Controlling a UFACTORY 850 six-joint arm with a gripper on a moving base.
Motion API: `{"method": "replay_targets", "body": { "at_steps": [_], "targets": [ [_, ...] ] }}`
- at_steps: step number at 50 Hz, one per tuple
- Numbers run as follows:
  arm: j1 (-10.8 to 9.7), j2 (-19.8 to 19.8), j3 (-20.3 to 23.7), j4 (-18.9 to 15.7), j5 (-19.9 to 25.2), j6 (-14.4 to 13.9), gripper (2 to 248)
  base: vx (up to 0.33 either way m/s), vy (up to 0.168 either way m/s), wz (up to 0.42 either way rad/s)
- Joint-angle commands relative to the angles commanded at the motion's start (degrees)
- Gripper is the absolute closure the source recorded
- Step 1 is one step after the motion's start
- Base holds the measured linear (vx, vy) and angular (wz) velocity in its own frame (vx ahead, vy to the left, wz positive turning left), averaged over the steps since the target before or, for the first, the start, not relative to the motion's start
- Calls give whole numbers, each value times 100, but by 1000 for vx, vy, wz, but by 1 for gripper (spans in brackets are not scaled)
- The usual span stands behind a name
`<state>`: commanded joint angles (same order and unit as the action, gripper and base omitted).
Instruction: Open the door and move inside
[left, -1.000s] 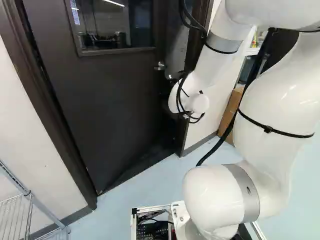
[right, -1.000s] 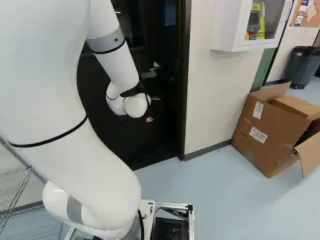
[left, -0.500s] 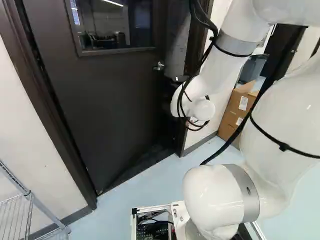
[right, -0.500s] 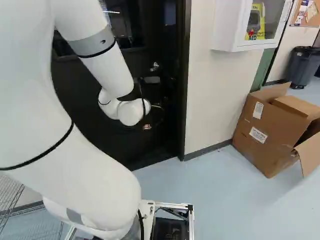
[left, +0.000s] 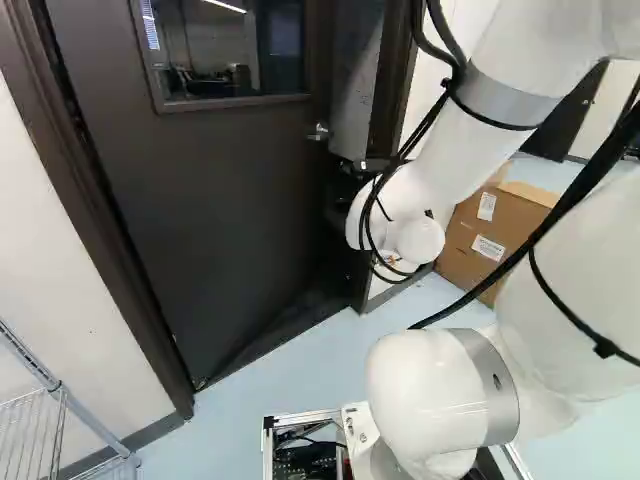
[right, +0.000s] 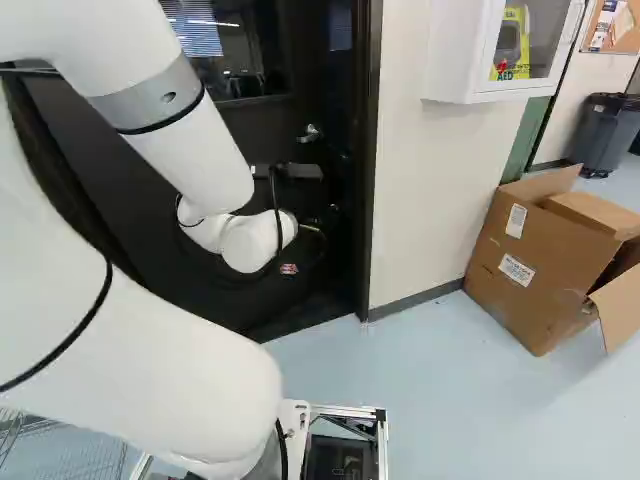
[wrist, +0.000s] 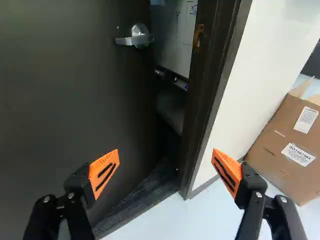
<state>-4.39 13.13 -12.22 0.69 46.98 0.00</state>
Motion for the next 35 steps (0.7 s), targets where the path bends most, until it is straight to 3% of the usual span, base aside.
{"method": "replay_targets", "body": {
  "at_steps": [35],
  "targets": [
    [0,8,7,0,0,0,3,33,0,-1]
  ]
}}
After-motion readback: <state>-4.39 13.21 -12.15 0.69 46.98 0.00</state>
